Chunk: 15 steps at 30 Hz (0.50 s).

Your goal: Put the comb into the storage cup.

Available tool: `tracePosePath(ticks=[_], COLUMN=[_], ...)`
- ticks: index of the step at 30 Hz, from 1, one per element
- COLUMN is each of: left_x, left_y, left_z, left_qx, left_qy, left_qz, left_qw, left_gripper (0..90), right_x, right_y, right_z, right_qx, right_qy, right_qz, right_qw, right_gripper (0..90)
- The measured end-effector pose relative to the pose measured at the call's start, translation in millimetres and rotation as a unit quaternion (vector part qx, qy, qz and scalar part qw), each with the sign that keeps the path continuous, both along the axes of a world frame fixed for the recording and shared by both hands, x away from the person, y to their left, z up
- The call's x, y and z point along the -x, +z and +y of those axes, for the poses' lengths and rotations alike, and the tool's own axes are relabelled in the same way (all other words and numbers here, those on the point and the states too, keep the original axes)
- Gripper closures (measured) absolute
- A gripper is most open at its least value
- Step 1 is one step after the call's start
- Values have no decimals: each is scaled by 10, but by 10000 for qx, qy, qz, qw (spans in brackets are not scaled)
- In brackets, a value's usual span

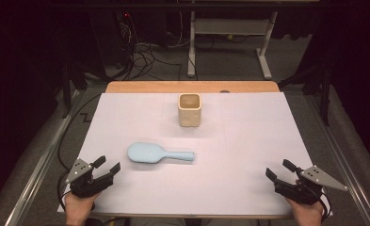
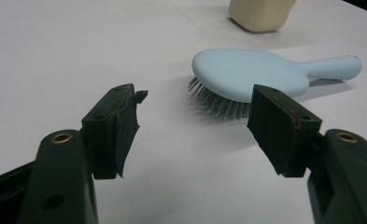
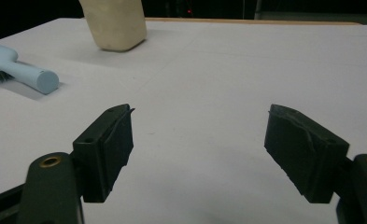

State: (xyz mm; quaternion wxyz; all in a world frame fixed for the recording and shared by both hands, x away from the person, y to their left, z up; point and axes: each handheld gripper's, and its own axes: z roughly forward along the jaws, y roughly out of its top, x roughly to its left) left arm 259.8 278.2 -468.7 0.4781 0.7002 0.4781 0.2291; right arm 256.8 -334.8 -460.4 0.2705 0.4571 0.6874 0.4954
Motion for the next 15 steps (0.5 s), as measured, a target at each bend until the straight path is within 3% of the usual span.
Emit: tracePosePath(ticks=[7,15], left_x=[19,12], left_y=[6,15], left_z=[16,-36], left_qx=[37,-61], left_qy=[53,-93], left_qz=[-38,-59], left_qw=[10000,9999], left_gripper=[339,345], right_x=[5,6], right_y=[4,2], right_z=[8,3], right_qx=[25,15], right_qy=[31,41], right_qz=[-17,-27], right_qw=[10000,10000], right_gripper=[244,244])
